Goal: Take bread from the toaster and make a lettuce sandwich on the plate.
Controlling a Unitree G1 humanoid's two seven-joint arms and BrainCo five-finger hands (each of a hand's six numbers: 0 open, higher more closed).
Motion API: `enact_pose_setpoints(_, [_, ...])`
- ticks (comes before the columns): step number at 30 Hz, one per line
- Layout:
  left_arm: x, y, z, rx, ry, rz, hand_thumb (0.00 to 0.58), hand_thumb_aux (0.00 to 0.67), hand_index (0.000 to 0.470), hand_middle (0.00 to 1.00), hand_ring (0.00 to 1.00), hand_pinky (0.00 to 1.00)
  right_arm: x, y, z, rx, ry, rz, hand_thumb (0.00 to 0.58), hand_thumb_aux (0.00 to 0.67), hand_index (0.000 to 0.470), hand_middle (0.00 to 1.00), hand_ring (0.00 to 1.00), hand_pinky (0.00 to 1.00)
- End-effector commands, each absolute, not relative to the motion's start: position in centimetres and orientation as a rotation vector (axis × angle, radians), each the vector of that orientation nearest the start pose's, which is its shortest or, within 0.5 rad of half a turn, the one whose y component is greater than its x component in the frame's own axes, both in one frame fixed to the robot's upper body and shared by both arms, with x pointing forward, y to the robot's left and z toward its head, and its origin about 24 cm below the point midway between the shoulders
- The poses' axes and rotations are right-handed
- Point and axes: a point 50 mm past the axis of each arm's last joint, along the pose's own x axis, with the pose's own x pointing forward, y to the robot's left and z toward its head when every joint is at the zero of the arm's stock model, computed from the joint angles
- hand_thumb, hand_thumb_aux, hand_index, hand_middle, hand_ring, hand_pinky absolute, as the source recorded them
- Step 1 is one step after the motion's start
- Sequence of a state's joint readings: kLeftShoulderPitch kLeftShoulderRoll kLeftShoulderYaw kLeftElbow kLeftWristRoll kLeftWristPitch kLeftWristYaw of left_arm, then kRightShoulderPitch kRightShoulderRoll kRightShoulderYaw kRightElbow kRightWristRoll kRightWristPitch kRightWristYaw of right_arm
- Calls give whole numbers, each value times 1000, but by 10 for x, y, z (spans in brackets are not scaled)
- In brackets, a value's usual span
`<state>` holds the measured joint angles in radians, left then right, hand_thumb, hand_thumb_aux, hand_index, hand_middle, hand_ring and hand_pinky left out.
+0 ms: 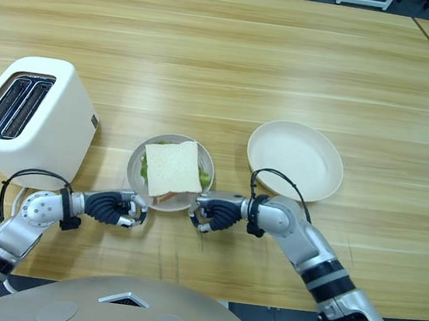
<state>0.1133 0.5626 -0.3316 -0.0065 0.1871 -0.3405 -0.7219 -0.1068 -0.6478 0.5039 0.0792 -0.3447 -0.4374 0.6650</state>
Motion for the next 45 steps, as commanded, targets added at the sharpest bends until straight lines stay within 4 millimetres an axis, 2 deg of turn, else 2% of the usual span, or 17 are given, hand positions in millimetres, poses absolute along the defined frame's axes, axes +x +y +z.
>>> enact_pose_setpoints(1, [207,159,-19,900,218,-997,580,670,470,1000,1000,1000,225,-126,-3,-1110,-18,1179,580,670,470,1000,1000,1000])
enact_pose_setpoints(4, [236,158,-21,994,160,-809,580,670,470,1000,1000,1000,247,-117,-7,-1242,-80,1042,580,670,470,1000,1000,1000])
enact_pose_setpoints(7, [261,148,-11,995,36,-665,580,670,470,1000,1000,1000,267,-106,-5,-1283,-154,913,580,670,470,1000,1000,1000])
enact_pose_setpoints(10, [282,141,4,1009,-92,-540,580,670,470,1000,1000,1000,291,-97,6,-1324,-242,746,580,670,470,1000,1000,1000])
enact_pose_setpoints(13, [294,137,24,999,-228,-421,580,670,470,1000,1000,1000,304,-90,18,-1327,-335,613,580,670,470,1000,1000,1000])
enact_pose_setpoints(17, [290,137,58,919,-436,-274,580,670,470,1000,1000,1000,307,-85,45,-1266,-500,461,580,670,470,1000,1000,1000])
enact_pose_setpoints(21, [262,141,99,789,-624,-189,580,670,470,1000,1000,1000,298,-87,87,-1126,-682,340,580,670,470,1000,1000,1000])
enact_pose_setpoints(22, [254,142,111,749,-672,-163,580,652,457,1000,1000,1000,294,-89,98,-1085,-729,300,580,670,470,1000,1000,1000])
enact_pose_setpoints(25, [228,153,154,578,-848,-45,566,568,398,1000,1000,1000,279,-98,135,-938,-908,158,580,670,470,831,831,831])
enact_pose_setpoints(26, [219,155,166,525,-909,-23,546,507,356,1000,1000,1000,273,-100,144,-881,-955,124,567,570,400,698,698,698])
enact_pose_setpoints(27, [211,156,176,459,-958,-24,466,373,262,1000,1000,1000,268,-103,150,-821,-991,99,212,137,96,0,0,0])
enact_pose_setpoints(28, [205,157,183,407,-991,-29,140,87,61,588,588,588,264,-104,153,-766,-1012,92,0,0,0,0,0,0])
enact_pose_setpoints(29, [201,157,187,371,-1003,-34,0,0,0,0,0,0,260,-104,155,-698,-1020,88,0,0,0,0,0,0])
enact_pose_setpoints(31, [197,157,187,324,-993,-47,0,0,0,0,0,0,255,-104,155,-526,-976,94,0,0,0,0,0,0])
enact_pose_setpoints(34, [201,158,171,233,-897,-85,0,0,0,0,0,0,252,-100,143,-326,-862,136,0,0,0,0,0,0])
enact_pose_setpoints(38, [207,165,152,176,-781,-66,0,0,0,0,0,0,250,-92,131,-281,-791,194,0,0,0,0,0,0])
enact_pose_setpoints(45, [207,167,148,279,-751,-69,0,0,0,0,0,0,254,-96,134,-230,-777,184,0,0,0,0,0,0])
